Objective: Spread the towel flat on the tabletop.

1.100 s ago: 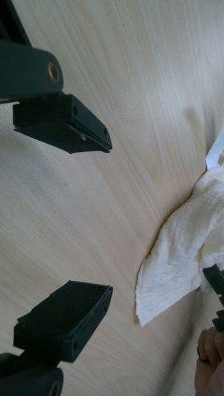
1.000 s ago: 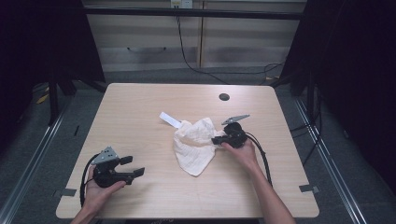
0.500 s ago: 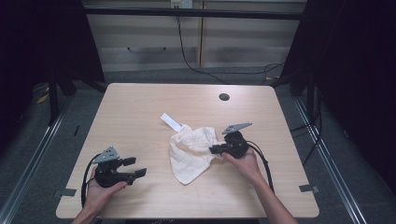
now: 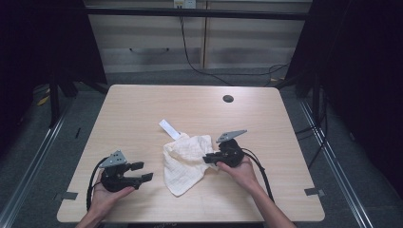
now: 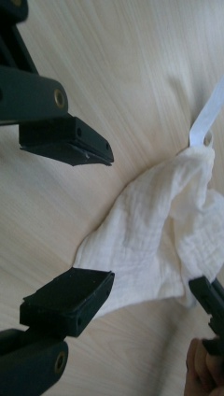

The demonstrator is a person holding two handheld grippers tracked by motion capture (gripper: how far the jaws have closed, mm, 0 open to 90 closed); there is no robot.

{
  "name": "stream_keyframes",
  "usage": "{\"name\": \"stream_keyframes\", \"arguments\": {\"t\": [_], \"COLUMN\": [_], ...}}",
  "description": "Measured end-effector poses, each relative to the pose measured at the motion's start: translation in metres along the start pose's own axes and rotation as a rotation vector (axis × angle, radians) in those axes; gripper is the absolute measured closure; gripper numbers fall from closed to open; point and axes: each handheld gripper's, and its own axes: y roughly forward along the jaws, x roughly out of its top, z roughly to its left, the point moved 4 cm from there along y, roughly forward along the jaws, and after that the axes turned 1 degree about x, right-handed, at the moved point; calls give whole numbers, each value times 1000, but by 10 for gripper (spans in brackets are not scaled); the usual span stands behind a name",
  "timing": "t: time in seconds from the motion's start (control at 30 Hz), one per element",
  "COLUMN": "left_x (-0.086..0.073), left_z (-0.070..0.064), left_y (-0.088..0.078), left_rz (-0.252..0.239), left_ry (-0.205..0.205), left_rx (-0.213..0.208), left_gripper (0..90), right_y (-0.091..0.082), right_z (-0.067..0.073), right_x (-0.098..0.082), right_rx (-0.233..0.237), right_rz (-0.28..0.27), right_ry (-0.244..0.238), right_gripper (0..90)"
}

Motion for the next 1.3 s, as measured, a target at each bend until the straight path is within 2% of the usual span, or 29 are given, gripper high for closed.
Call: {"name": "stream_keyframes", "arguments": {"t": [0.03, 0.07, 0.17, 0.23, 0.27, 0.33, 0.47, 0.5, 0.53, 0.57, 0.63, 0.7, 0.73, 0.77, 0.8, 0.93, 0.97, 1.07, 1.1, 1.23, 1.3], "left_x": [0, 1, 2, 4, 6, 8, 13, 14, 18, 18, 22, 21, 17, 17, 14, 12, 9, 4, 3, -1, -2], "left_z": [-2, -6, -10, -15, -19, -22, -33, -36, -41, -41, -48, -49, -52, -52, -56, -59, -60, -60, -60, -65, -66], "left_y": [1, 3, 5, 8, 11, 13, 22, 25, 29, 29, 39, 42, 48, 48, 51, 54, 54, 56, 57, 60, 60], "left_rz": [0, 5, 6, 9, 17, 21, 37, 39, 54, 54, 70, 75, 84, 84, 112, 118, 113, 137, 146, 160, 169], "left_ry": [2, 21, 35, 48, 62, 63, 85, 78, 97, 97, 107, 114, 107, 107, 138, 150, 158, 163, 170, 176, 183], "left_rx": [-10, -21, -33, -47, -55, -62, -85, -93, -103, -103, -128, -132, -153, -153, -161, -180, -167, -176, -167, -204, -202], "left_gripper": [404, 443, 469, 504, 519, 539, 599, 609, 623, 627, 641, 641, 643, 647, 647, 655, 658, 695, 695, 690, 668], "right_y": [3, 7, 6, -5, -10, -19, -32, -36, -40, -40, -51, -55, -56, -56, -56, -53, -51, -48, -47, -49, -50], "right_z": [-1, -4, -5, -4, -4, -6, -9, -9, -9, -9, -12, -13, -14, -15, -15, -15, -14, -11, -10, -9, -10], "right_x": [-1, -3, -3, 1, 2, 3, -3, -5, -8, -8, -13, -18, -21, -23, -24, -27, -28, -28, -28, -28, -28], "right_rx": [0, -6, -1, -5, -9, -18, -33, -39, -43, -43, -52, -52, -51, -54, -61, -59, -55, -45, -40, -40, -43], "right_rz": [6, 13, 3, -31, -48, -70, -73, -71, -71, -71, -94, -119, -124, -110, -107, -106, -102, -91, -91, -98, -100], "right_ry": [7, 15, 12, 11, 17, 13, 4, 4, 5, 5, 10, 21, 29, 27, 22, 31, 32, 13, 16, 20, 23], "right_gripper": [810, 762, 720, 657, 647, 634, 619, 614, 613, 613, 610, 610, 609, 605, 602, 593, 592, 595, 601, 599, 593]}}
